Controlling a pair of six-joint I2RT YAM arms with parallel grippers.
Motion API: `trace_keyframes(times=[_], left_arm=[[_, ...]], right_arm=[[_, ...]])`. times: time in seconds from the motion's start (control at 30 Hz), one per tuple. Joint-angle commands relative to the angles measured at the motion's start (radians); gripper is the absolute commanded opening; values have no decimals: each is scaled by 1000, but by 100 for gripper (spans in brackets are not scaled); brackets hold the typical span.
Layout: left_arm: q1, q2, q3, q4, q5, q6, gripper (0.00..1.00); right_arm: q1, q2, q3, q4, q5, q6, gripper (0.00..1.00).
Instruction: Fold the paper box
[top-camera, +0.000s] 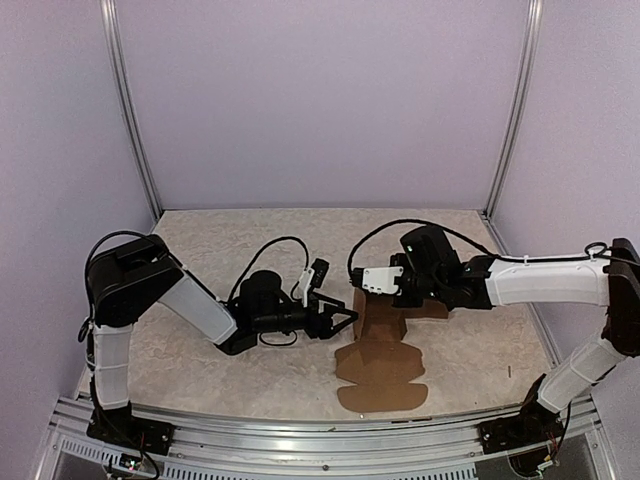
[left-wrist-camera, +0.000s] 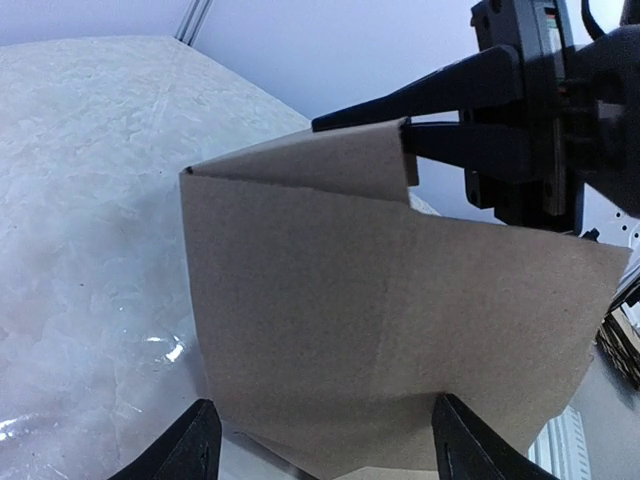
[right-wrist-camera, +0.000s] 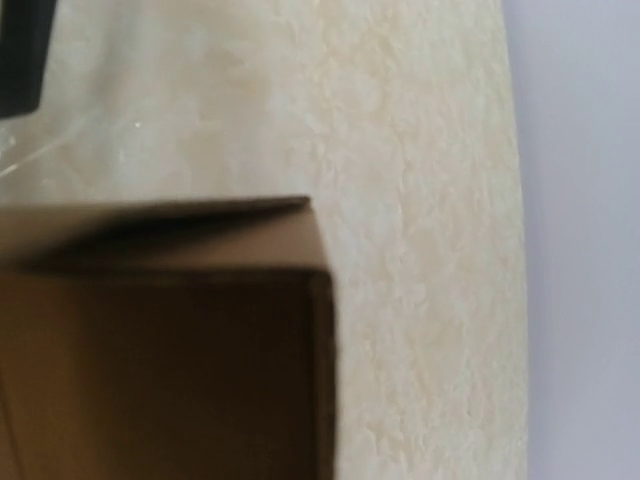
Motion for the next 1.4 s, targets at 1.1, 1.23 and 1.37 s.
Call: trace_keyframes(times=[1.1,1.23,1.37], left_arm=[[-144,68,33,59,-443,151,75],[-146,66,4,122,-351,152,76],[-145,58,2,117,-289,149,77]], right_arm=[[116,-23,-164,122,215,17,0],[125,-21,-180,159,260,9,0],[125,-22,-172,185,287,11,0]])
